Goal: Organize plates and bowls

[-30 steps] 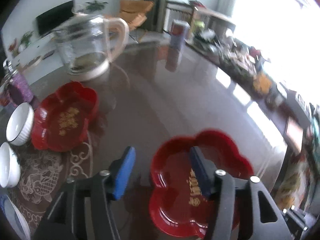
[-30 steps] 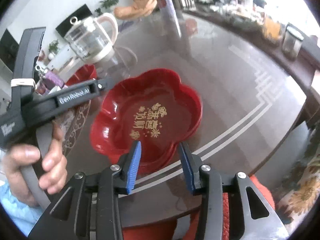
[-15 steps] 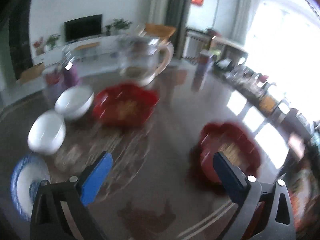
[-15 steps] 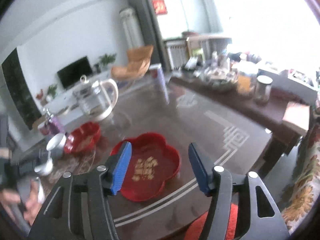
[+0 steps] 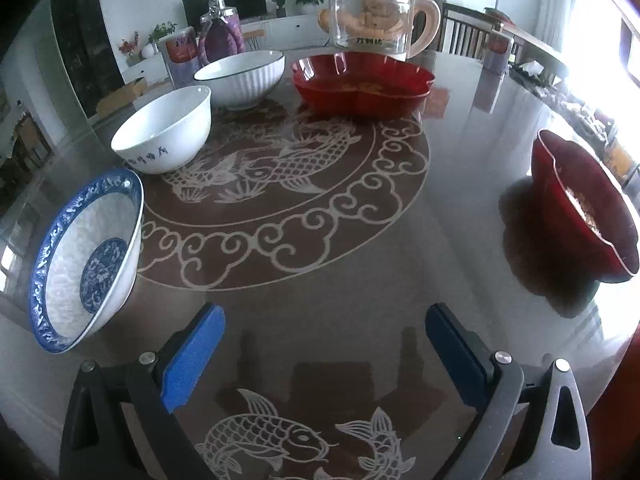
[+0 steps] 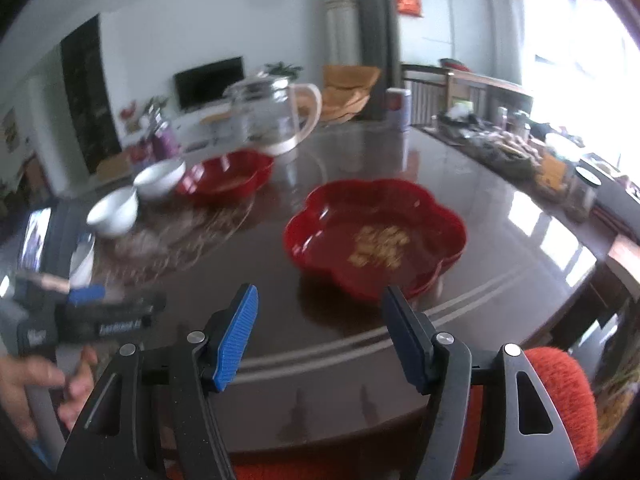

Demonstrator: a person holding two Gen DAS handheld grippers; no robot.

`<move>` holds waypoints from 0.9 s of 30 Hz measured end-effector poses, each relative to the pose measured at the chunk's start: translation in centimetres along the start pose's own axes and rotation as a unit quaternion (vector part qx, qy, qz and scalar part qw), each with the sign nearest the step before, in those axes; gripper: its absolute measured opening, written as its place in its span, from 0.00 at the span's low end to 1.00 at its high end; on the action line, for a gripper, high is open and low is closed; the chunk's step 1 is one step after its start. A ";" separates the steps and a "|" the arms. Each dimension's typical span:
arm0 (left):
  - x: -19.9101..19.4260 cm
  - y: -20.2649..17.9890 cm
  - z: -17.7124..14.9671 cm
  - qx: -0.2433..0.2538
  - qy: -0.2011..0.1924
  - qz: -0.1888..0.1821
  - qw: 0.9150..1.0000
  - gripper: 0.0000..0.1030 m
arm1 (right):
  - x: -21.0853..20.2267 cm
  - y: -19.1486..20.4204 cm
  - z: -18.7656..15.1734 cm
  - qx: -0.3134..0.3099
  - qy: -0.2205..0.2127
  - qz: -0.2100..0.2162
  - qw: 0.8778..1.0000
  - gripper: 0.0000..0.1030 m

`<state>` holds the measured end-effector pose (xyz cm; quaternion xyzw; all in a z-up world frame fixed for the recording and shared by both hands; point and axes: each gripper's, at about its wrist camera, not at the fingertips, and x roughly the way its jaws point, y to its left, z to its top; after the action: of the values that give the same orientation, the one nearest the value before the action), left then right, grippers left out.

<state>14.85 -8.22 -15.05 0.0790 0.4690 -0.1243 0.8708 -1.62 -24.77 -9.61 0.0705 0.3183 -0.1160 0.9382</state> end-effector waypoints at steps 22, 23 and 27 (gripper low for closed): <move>1.2 0.5 -0.9 -0.024 0.030 -0.006 0.999 1.00 | -0.9 1.5 -1.1 -0.060 -0.082 0.142 0.985 0.76; 1.2 0.5 -0.9 -0.023 0.030 -0.007 0.999 1.00 | -0.9 1.7 -1.1 -0.062 -0.080 0.152 0.983 0.76; 1.1 0.5 -0.9 -0.018 0.033 -0.011 0.999 1.00 | 0.7 2.9 -1.2 -0.078 -0.003 0.181 0.980 0.76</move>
<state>14.87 -7.64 -16.46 0.0621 0.5007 -0.1221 0.8547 -1.06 -21.84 -10.83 0.0528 0.3055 0.0805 0.9473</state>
